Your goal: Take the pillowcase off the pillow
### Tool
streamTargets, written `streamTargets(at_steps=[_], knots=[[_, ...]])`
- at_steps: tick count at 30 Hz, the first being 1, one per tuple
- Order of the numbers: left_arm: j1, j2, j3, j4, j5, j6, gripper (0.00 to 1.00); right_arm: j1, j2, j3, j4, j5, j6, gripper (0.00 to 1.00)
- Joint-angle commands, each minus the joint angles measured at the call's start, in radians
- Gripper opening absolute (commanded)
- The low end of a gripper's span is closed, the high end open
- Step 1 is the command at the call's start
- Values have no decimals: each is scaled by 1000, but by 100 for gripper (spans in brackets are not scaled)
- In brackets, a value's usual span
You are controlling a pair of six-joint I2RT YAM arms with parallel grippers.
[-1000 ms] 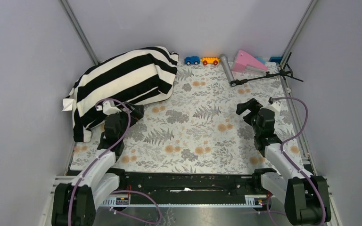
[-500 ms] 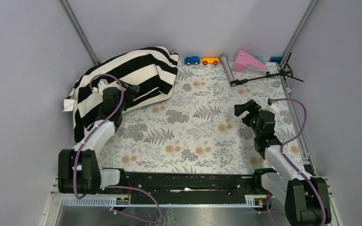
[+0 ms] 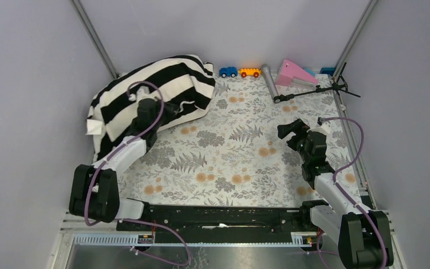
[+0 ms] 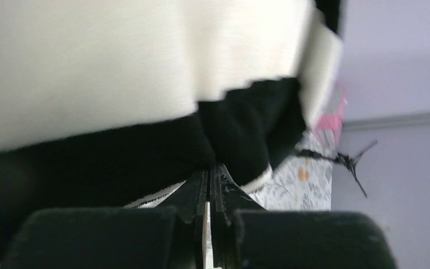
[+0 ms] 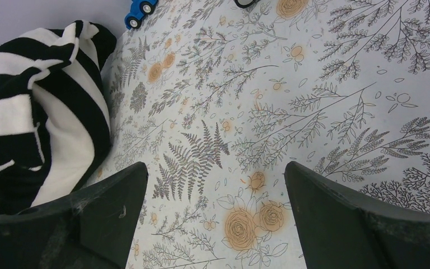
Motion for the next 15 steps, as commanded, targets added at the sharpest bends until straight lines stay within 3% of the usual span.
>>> streamTargets(at_steps=[1,5,6,8,9,10,15], knots=[[-250,72,210,87,18,70,0,1,-7,15,38,-10,2,100],[-369,265,482,55,117,124,2,0,-7,11,42,-11,-2,100],[-372,307,579,27,177,125,21,0,-6,12,45,-11,-2,100],[-374,344,692,-80,216,145,69,1,-1,15,52,-51,-8,100],[-380,336,714,-126,200,170,86,0,2,19,53,-64,-11,100],[-386,313,714,-155,184,206,97,0,8,24,55,-80,-14,100],[-397,131,590,-239,142,307,99,3,92,63,100,-217,-7,100]])
